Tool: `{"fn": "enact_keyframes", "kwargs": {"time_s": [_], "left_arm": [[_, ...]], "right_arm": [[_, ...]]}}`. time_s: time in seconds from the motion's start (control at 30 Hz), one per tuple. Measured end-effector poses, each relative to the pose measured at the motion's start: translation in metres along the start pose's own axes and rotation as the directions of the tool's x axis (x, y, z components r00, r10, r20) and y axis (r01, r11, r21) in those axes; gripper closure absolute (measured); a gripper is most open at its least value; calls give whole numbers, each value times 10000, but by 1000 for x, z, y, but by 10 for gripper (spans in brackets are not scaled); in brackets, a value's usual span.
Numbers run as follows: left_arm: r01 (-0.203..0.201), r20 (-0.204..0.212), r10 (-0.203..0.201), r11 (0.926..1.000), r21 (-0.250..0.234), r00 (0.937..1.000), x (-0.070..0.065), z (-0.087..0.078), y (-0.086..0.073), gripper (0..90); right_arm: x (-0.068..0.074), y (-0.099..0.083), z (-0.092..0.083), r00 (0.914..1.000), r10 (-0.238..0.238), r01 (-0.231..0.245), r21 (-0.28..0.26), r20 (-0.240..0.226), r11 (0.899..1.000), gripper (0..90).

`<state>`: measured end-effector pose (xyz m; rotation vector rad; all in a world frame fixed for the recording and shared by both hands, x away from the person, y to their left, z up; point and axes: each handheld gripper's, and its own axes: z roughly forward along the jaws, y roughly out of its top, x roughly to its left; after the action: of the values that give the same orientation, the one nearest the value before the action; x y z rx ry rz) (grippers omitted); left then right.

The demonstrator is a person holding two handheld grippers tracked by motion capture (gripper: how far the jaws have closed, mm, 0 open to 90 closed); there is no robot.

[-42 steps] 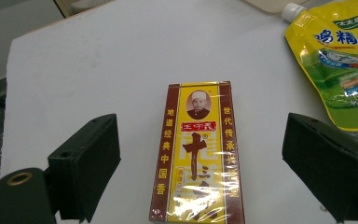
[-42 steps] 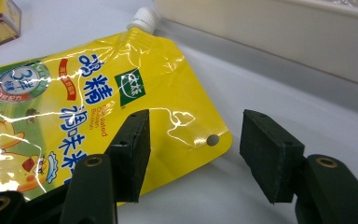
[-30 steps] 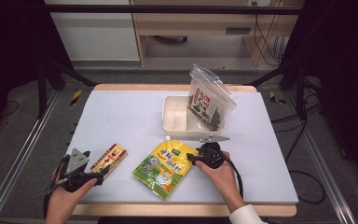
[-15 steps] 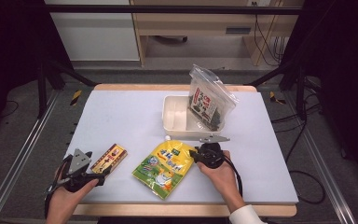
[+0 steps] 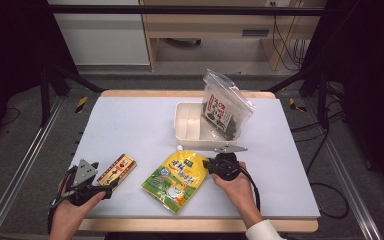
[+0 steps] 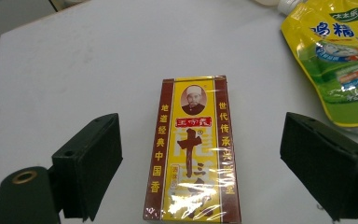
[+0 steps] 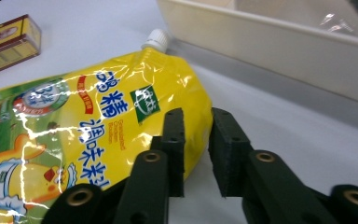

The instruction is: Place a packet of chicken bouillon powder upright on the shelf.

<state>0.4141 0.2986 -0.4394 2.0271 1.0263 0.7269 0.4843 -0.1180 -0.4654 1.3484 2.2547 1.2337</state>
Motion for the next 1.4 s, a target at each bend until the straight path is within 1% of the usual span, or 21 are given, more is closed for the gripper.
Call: {"fn": "enact_keyframes", "kwargs": {"time_s": [0.1,0.2,0.33,0.5,0.57,0.63,0.7,0.73,0.83,0.93,1.0,1.03,1.1,1.13,1.17,1.2,1.23,1.27,1.33,1.37,1.4], "left_arm": [[4,2,-4,10000,-6,10000,0,0,0,125],[-23,-12,23,10000,-23,10000,0,-1,0,125],[-89,25,89,10000,-31,10000,-2,-1,0,124],[-130,171,132,9998,-146,9998,-4,-2,2,125],[-3,281,9,9998,-211,9996,-3,-2,2,126],[-76,357,81,9999,-131,9993,-2,-2,4,127],[-147,453,152,9998,-110,9989,-1,-3,8,128],[-348,533,352,9994,-81,9980,-1,-4,16,129],[-444,699,457,9988,-202,9965,-1,-6,26,133],[-954,708,965,9952,-195,9928,-1,-7,44,135],[-1158,924,1175,9930,-242,9888,0,-8,58,135],[-1339,1091,1356,9907,-229,9847,-1,-8,68,135],[-1450,1160,1466,9892,-223,9824,-1,-9,74,134],[-1802,1329,1807,9835,-157,9745,-4,-9,86,134],[-1802,1329,1807,9835,-157,9745,-4,-9,86,134],[-1969,1392,1969,9803,-143,9705,-5,-9,92,134],[-2334,1499,2337,9722,-194,9607,-8,-9,103,134],[-2334,1499,2337,9722,-194,9607,-8,-9,103,134],[-2623,1734,2618,9648,-205,9494,-14,-11,118,134],[-2623,1734,2618,9648,-205,9494,-14,-11,118,134],[-2777,1778,2770,9604,-216,9443,-16,-12,124,134]], "right_arm": [[3,-1,5,9996,-264,261,315,106,9992,805],[5,0,4,9998,-170,172,345,-53,9993,899],[6,1,2,9995,-308,309,160,-99,9994,900],[7,7,-7,9990,-213,212,-28,-393,9998,900],[8,12,-13,9977,-425,424,-41,-529,9991,900],[9,18,-19,9954,-553,541,-183,-782,9984,900],[9,27,-24,9933,-670,646,-275,-945,9975,900],[8,38,-28,9886,-994,963,-323,-1131,9948,900],[8,48,-32,9832,-1289,1248,-389,-1293,9914,900],[9,64,-38,9753,-1575,1529,-416,-1551,9874,900],[11,76,-43,9661,-1921,1878,-407,-1726,9814,900],[13,89,-48,9549,-2302,2276,-357,-1875,9731,900],[17,98,-51,9458,-2603,2577,-387,-1944,9654,900],[19,103,-53,9413,-2743,2718,-400,-1968,9615,900],[21,107,-55,9357,-2849,2829,-400,-2078,9583,900],[21,107,-55,9357,-2849,2829,-400,-2078,9583,900],[24,115,-58,9265,-3083,3076,-375,-2159,9508,900],[24,115,-58,9265,-3083,3076,-375,-2159,9508,900],[30,124,-61,9130,-3430,3450,-304,-2211,9381,900],[30,124,-61,9130,-3430,3450,-304,-2211,9381,900],[32,127,-62,9083,-3542,3568,-300,-2223,9337,900]]}}
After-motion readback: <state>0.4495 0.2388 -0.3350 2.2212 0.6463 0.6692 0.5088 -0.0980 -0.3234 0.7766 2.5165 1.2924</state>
